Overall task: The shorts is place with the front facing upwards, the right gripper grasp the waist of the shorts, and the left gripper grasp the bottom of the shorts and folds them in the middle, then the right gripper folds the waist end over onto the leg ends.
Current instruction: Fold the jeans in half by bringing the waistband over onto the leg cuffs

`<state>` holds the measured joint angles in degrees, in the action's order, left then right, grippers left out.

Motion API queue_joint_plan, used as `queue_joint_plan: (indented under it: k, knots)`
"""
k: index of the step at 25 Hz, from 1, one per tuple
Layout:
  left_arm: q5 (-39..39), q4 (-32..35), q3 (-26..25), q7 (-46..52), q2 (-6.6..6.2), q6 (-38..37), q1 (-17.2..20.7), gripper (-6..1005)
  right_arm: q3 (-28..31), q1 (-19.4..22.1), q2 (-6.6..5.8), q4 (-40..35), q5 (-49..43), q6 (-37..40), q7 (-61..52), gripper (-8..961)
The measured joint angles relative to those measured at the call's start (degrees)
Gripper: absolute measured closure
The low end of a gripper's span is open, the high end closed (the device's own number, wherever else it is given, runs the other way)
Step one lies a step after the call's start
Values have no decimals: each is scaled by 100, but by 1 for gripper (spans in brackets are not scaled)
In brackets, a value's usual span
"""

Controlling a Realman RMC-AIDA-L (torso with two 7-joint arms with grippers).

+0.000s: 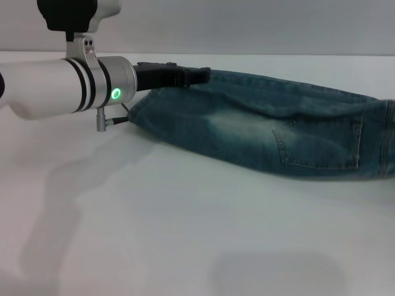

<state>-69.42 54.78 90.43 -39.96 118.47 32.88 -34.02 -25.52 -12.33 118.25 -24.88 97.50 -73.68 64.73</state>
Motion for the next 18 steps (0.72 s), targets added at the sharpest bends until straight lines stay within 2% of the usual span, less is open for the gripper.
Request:
queue_joint_plan:
  k: [7,12,18]
  knots:
    - [-323,-79,390,-175,-1,-368,135,190,-47,-321,53,-705,20,-497,-610,939]
    - [-663,-230,1113,-177,13,-837,131,190,-180,-836,37,-1076,-22,-457,-974,938]
    - [-1091,-293,1889,-179,27,-1346,87,190,-726,-1383,12,-1303,-44,-120,-1263,939]
